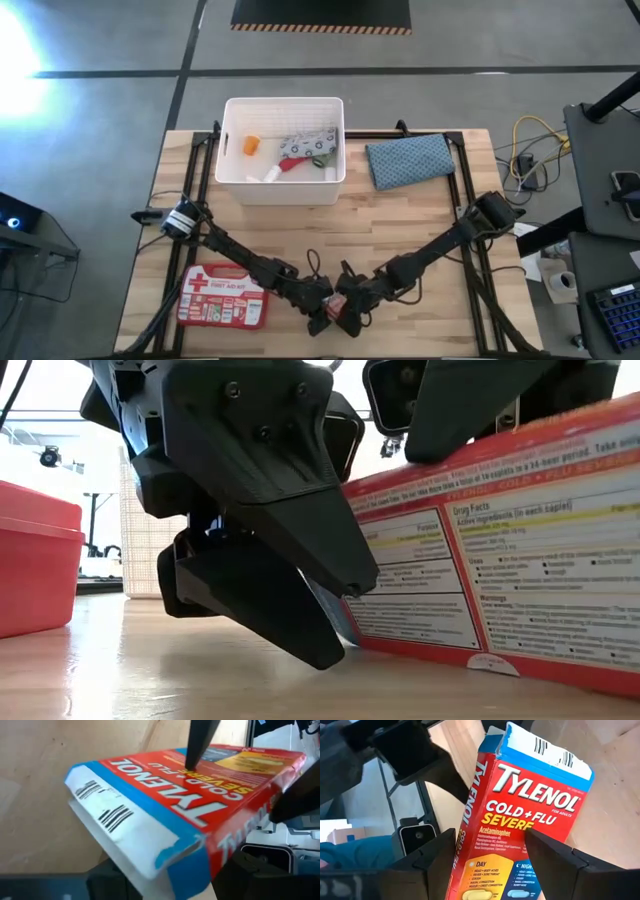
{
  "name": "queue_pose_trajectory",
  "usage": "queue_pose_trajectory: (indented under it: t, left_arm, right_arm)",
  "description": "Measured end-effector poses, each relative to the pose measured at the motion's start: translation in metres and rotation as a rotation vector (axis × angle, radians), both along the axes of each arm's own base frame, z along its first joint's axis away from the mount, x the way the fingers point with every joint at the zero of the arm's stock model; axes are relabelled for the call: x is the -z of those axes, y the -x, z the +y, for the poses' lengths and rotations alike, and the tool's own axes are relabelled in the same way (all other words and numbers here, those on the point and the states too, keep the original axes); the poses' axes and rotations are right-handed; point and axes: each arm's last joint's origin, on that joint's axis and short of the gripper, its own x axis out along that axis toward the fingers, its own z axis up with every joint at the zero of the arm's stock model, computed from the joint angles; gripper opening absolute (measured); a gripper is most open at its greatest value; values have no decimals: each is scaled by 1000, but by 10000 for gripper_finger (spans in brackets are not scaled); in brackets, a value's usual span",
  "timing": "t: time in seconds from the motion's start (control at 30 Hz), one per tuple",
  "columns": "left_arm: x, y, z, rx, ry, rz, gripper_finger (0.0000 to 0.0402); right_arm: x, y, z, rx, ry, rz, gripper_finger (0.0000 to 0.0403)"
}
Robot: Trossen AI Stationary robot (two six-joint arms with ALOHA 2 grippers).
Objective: Pick & place medical supplies in basket/bin
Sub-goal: Put the red pill box into the white bin
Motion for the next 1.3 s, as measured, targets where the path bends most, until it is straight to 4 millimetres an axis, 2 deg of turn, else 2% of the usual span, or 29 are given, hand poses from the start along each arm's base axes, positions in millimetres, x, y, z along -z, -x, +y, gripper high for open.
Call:
queue_pose_trajectory:
  t: [0.27, 0.4, 0.57, 0.93, 1.2, 1.3]
  left_arm:
    - [0, -1, 2, -6, -1, 1, 164]
    - [0, -1, 2, -5, 0, 1, 164]
    - [0, -1, 2, -5, 0, 0, 164]
    - [-5, -4, 0, -7, 9, -9, 164]
    - [-8, 3, 4, 3, -36, 37, 164]
    - [-17, 9, 7, -24, -96, 44, 164]
  right_arm:
    - [0, 0, 0, -6, 4, 1, 227]
    - [1, 1, 0, -10, 11, 12, 215]
    - [1, 2, 1, -25, 16, 11, 170]
    - [-12, 6, -2, -31, 26, -10, 23]
    - [-16, 8, -3, -36, 39, -5, 12]
    - [-21, 10, -5, -35, 50, -15, 11]
